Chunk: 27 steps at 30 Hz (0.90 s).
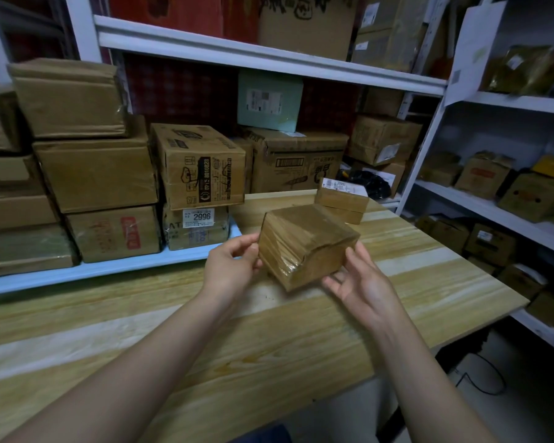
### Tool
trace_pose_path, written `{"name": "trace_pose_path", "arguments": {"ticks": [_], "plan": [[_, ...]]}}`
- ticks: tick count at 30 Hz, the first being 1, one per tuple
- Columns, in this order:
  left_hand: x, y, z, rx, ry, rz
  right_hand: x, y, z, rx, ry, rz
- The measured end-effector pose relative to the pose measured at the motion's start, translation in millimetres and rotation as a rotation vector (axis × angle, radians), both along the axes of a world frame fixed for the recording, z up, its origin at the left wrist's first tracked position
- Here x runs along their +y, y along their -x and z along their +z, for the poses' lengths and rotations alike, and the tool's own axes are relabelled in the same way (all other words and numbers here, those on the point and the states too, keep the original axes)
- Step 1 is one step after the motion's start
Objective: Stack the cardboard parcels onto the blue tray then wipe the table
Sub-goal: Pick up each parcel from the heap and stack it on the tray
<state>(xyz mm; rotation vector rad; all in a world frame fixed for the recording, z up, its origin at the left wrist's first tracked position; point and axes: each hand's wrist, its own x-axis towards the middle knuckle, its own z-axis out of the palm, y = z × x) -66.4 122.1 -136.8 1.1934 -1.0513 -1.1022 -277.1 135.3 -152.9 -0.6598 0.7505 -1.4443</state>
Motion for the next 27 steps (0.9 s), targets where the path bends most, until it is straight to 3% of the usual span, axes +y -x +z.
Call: {"name": "trace_pose_path", "arguments": {"ticks": [5, 14, 27], "plan": [[5, 3, 9, 0.096, -0.067, -0.037, 0, -3, 4, -0.060, -0.006, -0.087], [12, 12, 8, 0.111, -0.054, -0.223, 0, -5, 10, -0.196, 0.006, -0.135], [2, 9, -8, 0.011, -0.053, -0.122, 2, 0, 5, -0.067, 0.016, -0.080]]}}
